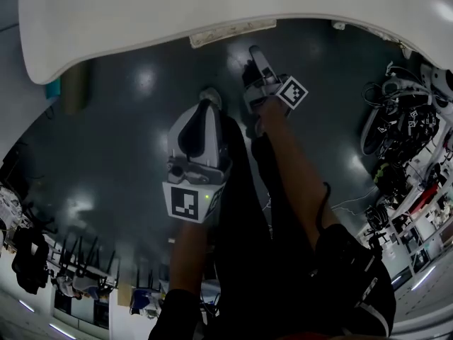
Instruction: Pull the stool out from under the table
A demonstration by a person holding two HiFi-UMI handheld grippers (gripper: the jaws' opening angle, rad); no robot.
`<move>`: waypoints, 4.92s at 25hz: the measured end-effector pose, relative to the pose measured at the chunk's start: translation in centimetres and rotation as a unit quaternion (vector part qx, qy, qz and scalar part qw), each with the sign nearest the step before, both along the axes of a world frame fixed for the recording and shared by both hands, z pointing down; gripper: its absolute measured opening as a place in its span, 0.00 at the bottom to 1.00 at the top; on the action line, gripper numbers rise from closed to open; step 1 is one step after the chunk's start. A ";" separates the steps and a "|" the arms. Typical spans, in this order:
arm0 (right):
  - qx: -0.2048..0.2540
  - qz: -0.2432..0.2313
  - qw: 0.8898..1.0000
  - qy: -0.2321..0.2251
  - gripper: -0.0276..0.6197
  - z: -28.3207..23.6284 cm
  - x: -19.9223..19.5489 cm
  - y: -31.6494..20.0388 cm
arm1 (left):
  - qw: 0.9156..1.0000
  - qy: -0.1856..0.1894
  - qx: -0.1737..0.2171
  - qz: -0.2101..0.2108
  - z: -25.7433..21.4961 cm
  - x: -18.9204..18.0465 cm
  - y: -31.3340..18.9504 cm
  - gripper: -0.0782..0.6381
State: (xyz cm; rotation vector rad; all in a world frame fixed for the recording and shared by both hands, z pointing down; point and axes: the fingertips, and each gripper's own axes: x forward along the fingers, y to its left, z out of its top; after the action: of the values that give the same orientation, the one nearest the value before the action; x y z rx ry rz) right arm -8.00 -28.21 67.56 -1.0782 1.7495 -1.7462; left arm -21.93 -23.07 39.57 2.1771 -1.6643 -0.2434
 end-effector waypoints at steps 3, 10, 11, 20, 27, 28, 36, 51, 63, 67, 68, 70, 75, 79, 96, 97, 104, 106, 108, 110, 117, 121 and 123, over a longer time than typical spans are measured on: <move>-0.008 0.014 1.000 -0.025 0.61 1.9 -0.3 -0.5 | 1.000 0.003 0.002 0.009 0.8 -0.3 -0.6 0.12; -0.011 0.013 0.999 -0.038 0.77 5.3 -0.9 -1.8 | 1.000 0.015 0.005 0.015 2.4 -0.3 -1.4 0.12; -0.013 0.015 0.999 -0.038 0.78 5.7 -0.9 -1.9 | 1.000 0.016 0.003 0.017 2.6 -0.3 -1.3 0.12; 0.003 0.023 0.999 -0.045 0.91 7.7 -1.6 -4.3 | 1.000 0.011 -0.013 0.017 4.2 -1.7 -1.5 0.12; 0.002 0.027 0.999 -0.041 0.96 8.5 -2.5 -5.5 | 1.000 0.020 -0.014 0.009 4.1 -2.3 -2.4 0.12; 0.003 0.027 0.999 -0.041 0.96 8.5 -2.5 -5.6 | 1.000 0.020 -0.014 0.009 4.1 -2.4 -2.4 0.12; 0.012 0.029 0.998 -0.051 0.96 8.3 -2.2 -6.6 | 1.000 0.011 -0.003 0.002 4.2 -2.2 -2.5 0.12; 0.025 0.032 0.997 -0.065 0.80 8.2 -2.3 -8.6 | 1.000 0.009 -0.007 0.000 3.9 -1.2 -0.9 0.12; 0.029 0.023 0.997 -0.070 0.77 8.1 -1.9 -8.5 | 1.000 0.011 -0.003 -0.001 3.6 0.6 0.1 0.12; 0.029 0.024 0.997 -0.071 0.76 8.1 -1.7 -7.4 | 1.000 0.008 -0.002 -0.001 3.5 0.7 0.6 0.12; 0.030 0.026 0.997 -0.072 0.76 8.0 -1.6 -7.1 | 1.000 0.007 0.000 -0.002 3.4 0.7 0.8 0.12; 0.029 0.028 0.997 -0.073 0.76 8.0 -1.4 -6.3 | 1.000 0.008 0.002 -0.005 3.2 0.8 1.1 0.12; 0.026 0.027 0.996 -0.075 0.76 8.2 -0.2 -4.2 | 1.000 0.006 0.007 -0.007 2.9 2.2 2.3 0.12; 0.028 0.024 0.996 -0.077 0.76 8.1 0.6 -2.5 | 1.000 0.005 0.008 -0.008 2.8 3.4 3.6 0.12; 0.026 0.004 0.996 -0.082 0.76 8.2 5.2 6.8 | 0.999 -0.001 0.023 -0.023 2.1 8.8 9.7 0.12; 0.025 0.001 0.996 -0.083 0.76 8.2 5.5 7.6 | 0.999 0.000 0.024 -0.027 2.1 9.0 10.3 0.12; 0.028 -0.023 0.996 -0.081 0.76 8.5 8.0 11.9 | 0.998 -0.009 0.039 -0.050 1.6 11.4 14.2 0.12; 0.030 -0.033 0.996 -0.082 0.76 8.6 8.6 13.1 | 0.998 -0.011 0.037 -0.055 1.8 12.2 15.5 0.12; 0.029 -0.042 0.995 -0.084 0.76 8.7 9.4 14.4 | 0.997 -0.007 0.041 -0.065 1.7 12.9 16.5 0.12; 0.028 -0.051 0.995 -0.084 0.76 8.7 10.0 15.5 | 0.997 -0.009 0.032 -0.068 1.9 13.8 17.7 0.12; 0.022 -0.076 0.993 -0.089 0.76 8.6 12.6 20.8 | 0.997 -0.009 0.018 -0.072 1.3 16.0 20.7 0.12; 0.024 -0.086 0.992 -0.092 0.76 8.4 13.5 24.2 | 0.997 -0.014 0.017 -0.070 1.2 16.6 22.9 0.12; 0.024 -0.092 0.991 -0.092 0.76 8.4 13.8 26.0 | 0.997 -0.014 0.019 -0.075 1.2 16.5 24.0 0.12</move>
State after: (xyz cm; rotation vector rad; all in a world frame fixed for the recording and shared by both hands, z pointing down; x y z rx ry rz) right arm 5.79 -2.21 75.97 -0.7294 1.8114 -1.8357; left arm -5.39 0.97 40.80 2.0944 -1.8546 -0.2904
